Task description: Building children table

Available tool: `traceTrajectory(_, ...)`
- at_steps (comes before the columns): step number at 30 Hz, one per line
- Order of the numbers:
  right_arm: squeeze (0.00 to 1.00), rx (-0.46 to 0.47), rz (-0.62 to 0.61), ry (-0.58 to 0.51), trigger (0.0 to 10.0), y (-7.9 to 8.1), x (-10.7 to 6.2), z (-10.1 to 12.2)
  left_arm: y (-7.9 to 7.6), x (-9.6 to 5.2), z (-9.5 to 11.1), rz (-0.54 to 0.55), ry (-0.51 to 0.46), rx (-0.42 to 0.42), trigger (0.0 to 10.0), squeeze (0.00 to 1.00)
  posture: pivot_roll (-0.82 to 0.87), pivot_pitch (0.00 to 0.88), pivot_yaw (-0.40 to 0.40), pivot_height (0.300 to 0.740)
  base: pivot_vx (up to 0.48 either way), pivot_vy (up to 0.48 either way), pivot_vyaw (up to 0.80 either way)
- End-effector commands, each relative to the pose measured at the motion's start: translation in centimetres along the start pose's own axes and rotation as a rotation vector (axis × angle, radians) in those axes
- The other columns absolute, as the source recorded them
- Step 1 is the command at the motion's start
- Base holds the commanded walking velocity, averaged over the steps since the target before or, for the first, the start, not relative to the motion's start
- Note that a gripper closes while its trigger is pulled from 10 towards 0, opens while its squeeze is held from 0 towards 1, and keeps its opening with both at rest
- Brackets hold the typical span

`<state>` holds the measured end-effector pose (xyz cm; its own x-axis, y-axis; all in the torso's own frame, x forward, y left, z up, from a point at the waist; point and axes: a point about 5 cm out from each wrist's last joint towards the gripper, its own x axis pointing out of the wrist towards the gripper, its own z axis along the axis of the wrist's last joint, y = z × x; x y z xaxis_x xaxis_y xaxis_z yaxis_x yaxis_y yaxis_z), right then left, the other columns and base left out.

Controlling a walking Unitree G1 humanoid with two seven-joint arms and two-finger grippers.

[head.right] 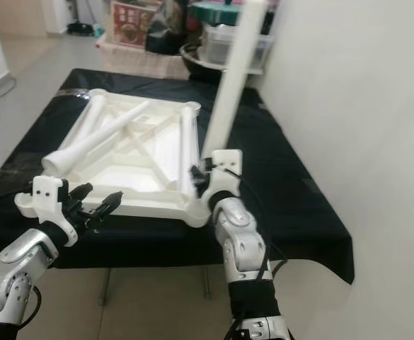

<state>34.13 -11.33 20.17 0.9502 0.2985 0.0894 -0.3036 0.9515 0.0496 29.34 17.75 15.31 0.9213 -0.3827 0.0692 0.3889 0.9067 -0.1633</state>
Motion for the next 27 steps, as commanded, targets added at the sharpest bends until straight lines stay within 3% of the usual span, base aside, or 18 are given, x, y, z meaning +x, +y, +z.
traceTrajectory(1, 0.18, -0.008, 0.062, -0.037, 10.0, -0.2, 0.2, 0.8, -0.3, 0.1, -0.2, -0.014, -0.001, -0.013, 10.0, 0.0, 0.12, 0.0, -0.156, 0.74, 0.0, 0.0, 0.0)
traceTrajectory(2, 0.18, -0.008, 0.062, -0.037, 10.0, -0.2, 0.2, 0.8, -0.3, 0.1, -0.2, -0.014, -0.001, -0.013, 10.0, 0.0, 0.12, 0.0, -0.156, 0.74, 0.0, 0.0, 0.0)
traceTrajectory(3, 0.0, -0.02, 0.248, -0.016, 10.0, -1.8, 0.5, 1.6, -0.4, 0.2, -0.2, -0.013, -0.006, -0.016, 10.0, 0.0, 0.12, 0.0, -0.157, 0.74, 0.0, 0.0, 0.0)
traceTrajectory(6, 0.0, -0.017, 0.301, -0.009, 10.0, -2.4, 0.4, 2.0, -0.4, 0.2, -0.2, -0.013, -0.007, -0.017, 10.0, 0.0, 0.12, 0.0, -0.157, 0.74, 0.0, 0.0, 0.0)
traceTrajectory(8, 0.0, -0.047, 0.469, 0.05, 10.0, -3.8, 0.3, 1.6, -0.5, 0.3, -0.2, -0.017, -0.009, -0.018, 10.0, 0.0, 0.13, 0.0, -0.162, 0.74, 0.0, 0.0, 0.0)
traceTrajectory(11, 0.0, -0.086, 0.539, 0.12, 10.0, -4.8, 0.6, 1.0, -0.5, 0.4, -0.2, -0.02, -0.01, -0.017, 10.0, 0.0, 0.13, 0.0, -0.17, 0.74, 0.0, 0.0, 0.0)
traceTrajectory(12, 0.0, -0.095, 0.51, 0.128, 7.2, -5.1, 1.3, 1.2, -0.5, 0.4, -0.2, -0.019, -0.01, -0.016, 10.0, 0.0, 0.13, 0.0, -0.17, 0.74, 0.0, 0.0, 0.0)
traceTrajectory(13, 0.0, -0.095, 0.51, 0.128, 7.2, -5.1, 1.3, 1.2, -0.5, 0.4, -0.2, -0.019, -0.01, -0.016, 10.0, 0.0, 0.13, 0.0, -0.17, 0.74, 0.0, 0.0, 0.0)
traceTrajectory(14, 0.0, -0.067, 0.469, 0.12, 0.0, -5.4, 2.0, 1.6, -0.5, 0.4, -0.2, -0.017, -0.011, -0.016, 10.0, 0.0, 0.13, 0.0, -0.17, 0.74, 0.0, 0.0, 0.0)
traceTrajectory(16, 0.0, -0.067, 0.469, 0.12, 0.0, -5.4, 2.0, 1.6, -0.5, 0.4, -0.2, -0.017, -0.011, -0.016, 10.0, 0.0, 0.13, 0.0, -0.17, 0.74, 0.0, 0.0, 0.0)
traceTrajectory(18, 0.0, -0.046, 0.404, 0.101, 0.0, -5.8, 2.8, 2.1, -0.5, 0.3, -0.2, -0.014, -0.012, -0.015, 10.0, 0.0, 0.15, 0.0, -0.18, 0.74, 0.0, 0.0, 0.0)
traceTrajectory(20, 0.0, 0.036, 0.177, 0.05, 0.0, -6.7, 4.0, 2.9, -0.5, 0.1, -0.2, -0.007, -0.013, -0.013, 10.0, 0.0, 0.16, 0.0, -0.182, 0.74, 0.0, 0.0, 0.0)
traceTrajectory(24, 0.0, 0.058, 0.124, 0.048, 0.0, -6.9, 4.1, 2.8, -0.4, 0.1, -0.2, -0.006, -0.013, -0.013, 10.0, 0.0, 0.16, 0.0, -0.182, 0.74, 0.0, 0.0, 0.0)
traceTrajectory(25, 0.0, 0.138, -0.331, 0.114, 0.0, -8.5, 3.0, 1.3, -0.4, 0.0, -0.2, -0.006, -0.013, -0.013, 10.0, 0.0, 0.16, 0.0, -0.179, 0.74, 0.0, 0.0, 0.0)
traceTrajectory(26, 0.0, 0.138, -0.331, 0.114, 0.0, -8.5, 3.0, 1.3, -0.4, 0.0, -0.2, -0.006, -0.013, -0.013, 10.0, 0.0, 0.16, 0.0, -0.179, 0.74, 0.0, 0.0, 0.0)
traceTrajectory(27, 0.0, 0.161, -0.504, 0.15, 0.0, -9.0, 2.1, 0.5, -0.4, 0.0, -0.1, -0.006, -0.012, -0.012, 10.0, 0.0, 0.16, 0.0, -0.179, 0.74, 0.0, 0.0, 0.0)
